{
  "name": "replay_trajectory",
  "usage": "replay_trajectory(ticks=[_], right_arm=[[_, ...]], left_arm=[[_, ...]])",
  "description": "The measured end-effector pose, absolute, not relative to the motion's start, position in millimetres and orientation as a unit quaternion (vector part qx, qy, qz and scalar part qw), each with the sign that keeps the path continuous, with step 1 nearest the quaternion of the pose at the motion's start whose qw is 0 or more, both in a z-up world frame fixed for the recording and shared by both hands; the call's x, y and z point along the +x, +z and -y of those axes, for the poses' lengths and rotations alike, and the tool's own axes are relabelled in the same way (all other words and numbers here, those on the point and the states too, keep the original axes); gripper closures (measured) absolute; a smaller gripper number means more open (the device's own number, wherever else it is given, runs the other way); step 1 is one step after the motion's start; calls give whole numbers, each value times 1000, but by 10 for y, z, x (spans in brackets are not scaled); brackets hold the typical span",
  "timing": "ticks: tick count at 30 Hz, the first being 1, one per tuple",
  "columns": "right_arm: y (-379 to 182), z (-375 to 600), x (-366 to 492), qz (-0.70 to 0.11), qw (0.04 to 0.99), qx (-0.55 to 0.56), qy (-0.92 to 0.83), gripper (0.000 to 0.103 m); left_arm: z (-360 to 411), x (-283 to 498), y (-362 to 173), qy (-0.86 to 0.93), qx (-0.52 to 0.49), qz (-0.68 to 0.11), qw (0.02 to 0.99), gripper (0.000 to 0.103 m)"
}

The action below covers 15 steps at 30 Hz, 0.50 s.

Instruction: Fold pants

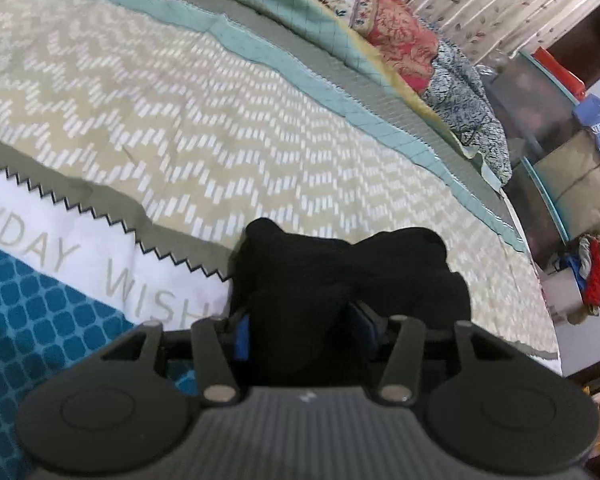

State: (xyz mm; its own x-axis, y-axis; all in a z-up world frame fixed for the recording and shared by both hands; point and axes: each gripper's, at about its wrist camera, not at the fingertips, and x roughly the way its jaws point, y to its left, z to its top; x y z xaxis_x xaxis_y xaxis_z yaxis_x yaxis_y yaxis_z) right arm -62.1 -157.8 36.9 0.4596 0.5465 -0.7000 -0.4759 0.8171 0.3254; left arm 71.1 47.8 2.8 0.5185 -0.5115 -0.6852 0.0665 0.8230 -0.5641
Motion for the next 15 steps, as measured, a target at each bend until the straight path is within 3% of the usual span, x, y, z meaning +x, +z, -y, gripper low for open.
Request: replay_trajectory(ticks=[9,15], right_arm=[[943,2102,-640,-327,886,98,313,73],[731,2253,-332,-352,885,161,257,73]], left_arm=[[-1056,353,514,-197,-332,-389,836,46],[-669,207,665,-269,-290,-381,835,46]])
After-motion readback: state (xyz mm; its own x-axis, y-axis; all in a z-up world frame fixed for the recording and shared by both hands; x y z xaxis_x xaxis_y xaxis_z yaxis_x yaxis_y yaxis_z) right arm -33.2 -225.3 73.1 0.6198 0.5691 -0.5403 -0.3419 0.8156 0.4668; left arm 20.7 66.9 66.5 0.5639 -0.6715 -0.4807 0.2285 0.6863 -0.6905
